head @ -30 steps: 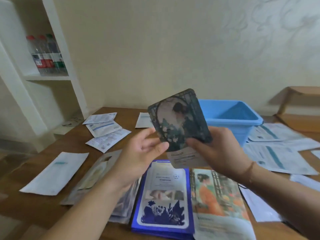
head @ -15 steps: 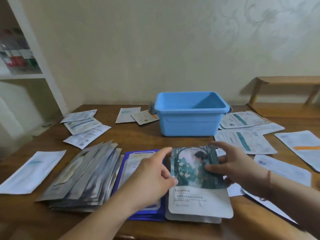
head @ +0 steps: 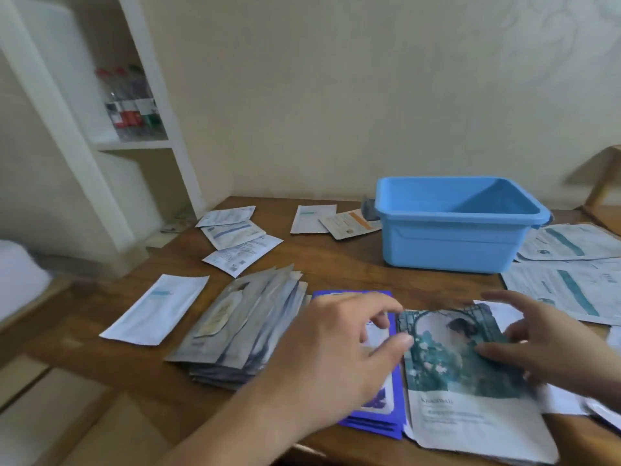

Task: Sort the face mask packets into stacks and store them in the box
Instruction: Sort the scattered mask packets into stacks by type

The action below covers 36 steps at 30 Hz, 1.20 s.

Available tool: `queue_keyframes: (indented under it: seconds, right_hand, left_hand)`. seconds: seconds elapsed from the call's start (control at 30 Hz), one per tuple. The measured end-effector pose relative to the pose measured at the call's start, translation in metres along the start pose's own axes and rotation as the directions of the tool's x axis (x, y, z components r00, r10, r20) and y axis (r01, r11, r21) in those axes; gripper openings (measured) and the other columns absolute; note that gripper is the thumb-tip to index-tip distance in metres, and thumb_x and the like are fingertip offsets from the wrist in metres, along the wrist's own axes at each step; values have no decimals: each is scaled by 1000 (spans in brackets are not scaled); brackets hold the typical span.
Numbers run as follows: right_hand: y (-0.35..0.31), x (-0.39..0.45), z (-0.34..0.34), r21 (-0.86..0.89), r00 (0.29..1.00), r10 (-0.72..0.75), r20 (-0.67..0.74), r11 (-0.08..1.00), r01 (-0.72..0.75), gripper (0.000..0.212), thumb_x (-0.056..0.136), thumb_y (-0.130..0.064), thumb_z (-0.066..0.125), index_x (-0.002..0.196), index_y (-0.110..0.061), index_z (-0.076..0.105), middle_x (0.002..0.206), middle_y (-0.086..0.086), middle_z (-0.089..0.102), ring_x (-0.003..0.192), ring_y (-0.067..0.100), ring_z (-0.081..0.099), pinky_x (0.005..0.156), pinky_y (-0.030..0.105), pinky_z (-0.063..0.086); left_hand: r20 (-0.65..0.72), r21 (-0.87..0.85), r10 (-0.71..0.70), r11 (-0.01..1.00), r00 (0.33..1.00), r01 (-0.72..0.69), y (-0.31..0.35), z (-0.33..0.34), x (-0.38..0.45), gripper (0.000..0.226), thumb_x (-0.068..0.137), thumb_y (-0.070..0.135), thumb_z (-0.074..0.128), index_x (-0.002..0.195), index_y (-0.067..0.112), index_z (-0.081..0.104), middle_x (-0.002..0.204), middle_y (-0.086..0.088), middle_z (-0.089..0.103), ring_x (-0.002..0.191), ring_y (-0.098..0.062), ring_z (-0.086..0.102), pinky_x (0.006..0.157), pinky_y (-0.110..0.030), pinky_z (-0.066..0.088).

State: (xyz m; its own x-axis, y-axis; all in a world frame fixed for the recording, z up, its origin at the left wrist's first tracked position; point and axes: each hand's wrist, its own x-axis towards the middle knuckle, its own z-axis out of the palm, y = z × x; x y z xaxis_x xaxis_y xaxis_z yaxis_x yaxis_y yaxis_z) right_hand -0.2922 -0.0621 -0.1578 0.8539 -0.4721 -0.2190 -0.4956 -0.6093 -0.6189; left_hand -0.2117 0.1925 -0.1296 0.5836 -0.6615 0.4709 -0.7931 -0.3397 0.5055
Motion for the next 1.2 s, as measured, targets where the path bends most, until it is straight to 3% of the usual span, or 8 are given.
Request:
queue_keyframes:
  seconds: [0.17, 0.23, 0.3, 0.4, 0.6, 0.83, 1.0, 1.2]
  right_hand:
    - [-19, 10, -14, -365, 936, -263, -232, 916, 167, 47, 73, -56, 64, 110, -27, 63, 57, -24, 65, 49, -1, 63, 58, 33, 55]
    - [-52, 4, 0, 65, 918, -333, -215, 933, 354, 48, 71, -52, 71, 113, -28, 66, 83, -25, 71, 65, -2, 68, 74, 37, 58]
    - [-95, -7, 34, 652, 957, -287, 33, 732, 197, 69, 64, -55, 80, 126, -29, 60, 119, -14, 68, 100, 7, 68, 100, 41, 49]
    - [-141, -11, 86, 792, 891, -309, 333, 604, -87, 108, 52, -70, 70, 147, -35, 33, 153, -14, 34, 139, 10, 36, 118, 42, 25]
    - [-170, 14, 146, 829, 872, -311, 378, 533, -170, 97, 80, -71, 52, 155, -27, 10, 161, -13, 8, 149, 13, 7, 119, 36, 8]
    - [-175, 21, 159, 815, 822, -334, 461, 525, -244, 127, 45, -79, 72, 150, -23, 29, 158, -5, 26, 147, 12, 18, 121, 41, 11]
    - [-174, 24, 159, 838, 808, -379, 451, 491, -237, 135, 31, -80, 77, 148, -24, 36, 157, -4, 30, 146, 11, 21, 121, 41, 13]
    - [-175, 22, 158, 858, 794, -399, 459, 432, -278, 110, 50, -70, 71, 145, -22, 41, 154, -4, 36, 145, 13, 23, 121, 41, 16]
  left_hand:
    - [-296, -179, -388, 920, 873, 349, -96, -94, -7, 19, 83, 45, 69, 100, 35, 70, 96, 15, 71, 91, -5, 65, 77, -19, 50]
    - [-177, -378, -636, 749, 751, 545, -141, -112, -15, 25, 85, 45, 68, 105, 31, 66, 112, 5, 69, 106, -12, 63, 90, -28, 50]
    - [55, -568, -780, 489, 624, 662, -166, -113, -25, 52, 78, 51, 61, 120, 21, 59, 128, -3, 60, 122, -20, 55, 103, -36, 43]
    - [257, -666, -787, 276, 561, 693, -170, -106, -32, 67, 89, 47, 55, 143, 10, 41, 150, -9, 41, 141, -23, 36, 117, -40, 26]
    - [353, -628, -745, 260, 566, 734, -160, -107, -25, 97, 68, 53, 64, 150, 11, 32, 156, -6, 31, 145, -18, 27, 118, -37, 19]
    - [401, -547, -707, 325, 582, 772, -159, -90, -25, 28, 98, 30, 53, 93, 18, 78, 103, 7, 75, 112, -10, 60, 101, -30, 40]
    - [360, -145, -654, 666, 666, 732, -158, -79, -26, 51, 91, 43, 64, 139, 33, 51, 140, 23, 41, 119, 6, 41, 101, -21, 34]
    - [390, -316, -667, 551, 636, 772, -155, -80, -21, 79, 60, 46, 89, 131, 41, 52, 118, 20, 63, 109, 0, 58, 98, -29, 47]
